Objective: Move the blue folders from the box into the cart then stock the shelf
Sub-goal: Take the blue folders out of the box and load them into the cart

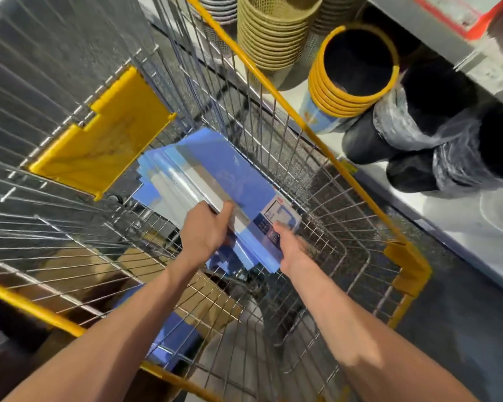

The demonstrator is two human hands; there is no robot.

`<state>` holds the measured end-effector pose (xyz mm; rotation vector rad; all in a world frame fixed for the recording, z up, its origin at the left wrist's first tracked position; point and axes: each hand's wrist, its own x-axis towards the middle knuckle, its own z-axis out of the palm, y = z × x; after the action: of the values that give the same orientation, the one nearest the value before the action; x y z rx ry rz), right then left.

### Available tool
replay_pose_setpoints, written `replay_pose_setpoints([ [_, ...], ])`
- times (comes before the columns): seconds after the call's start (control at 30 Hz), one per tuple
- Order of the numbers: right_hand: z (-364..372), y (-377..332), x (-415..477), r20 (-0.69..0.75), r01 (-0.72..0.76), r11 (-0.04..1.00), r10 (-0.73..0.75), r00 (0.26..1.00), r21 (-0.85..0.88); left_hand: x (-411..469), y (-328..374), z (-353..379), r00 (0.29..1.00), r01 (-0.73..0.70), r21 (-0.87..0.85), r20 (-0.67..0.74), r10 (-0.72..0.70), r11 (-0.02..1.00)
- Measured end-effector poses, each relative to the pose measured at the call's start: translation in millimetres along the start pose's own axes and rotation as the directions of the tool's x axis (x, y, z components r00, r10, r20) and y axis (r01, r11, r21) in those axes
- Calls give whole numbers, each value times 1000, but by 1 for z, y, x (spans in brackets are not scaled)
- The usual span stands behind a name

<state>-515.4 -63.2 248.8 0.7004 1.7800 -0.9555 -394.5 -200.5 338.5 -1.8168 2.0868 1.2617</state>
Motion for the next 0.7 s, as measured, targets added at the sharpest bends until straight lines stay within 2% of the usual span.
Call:
replay_pose_setpoints([
  [0.17,14,-10,-16,56,-26,1000,27,998,-8,12,-6,-17,998,18,93,-61,-12,995],
  [0.33,27,-22,-21,212,-13,991,41,976,-133,9,-8,-29,998,2,256,-65,15,967],
  [0.43,29,-37,-34,229,66,982,-24,973,-178,5,-4,-35,999,-7,214,-41,16,977],
  [0.57,16,-64,-69,167,189,937,-145,975,-292,-7,1,-44,997,2,175,-71,11,984],
  [0.7,10,-76,-105,206,222,908,-156,966,-355,-25,1,-53,998,0,62,-60,4,998],
])
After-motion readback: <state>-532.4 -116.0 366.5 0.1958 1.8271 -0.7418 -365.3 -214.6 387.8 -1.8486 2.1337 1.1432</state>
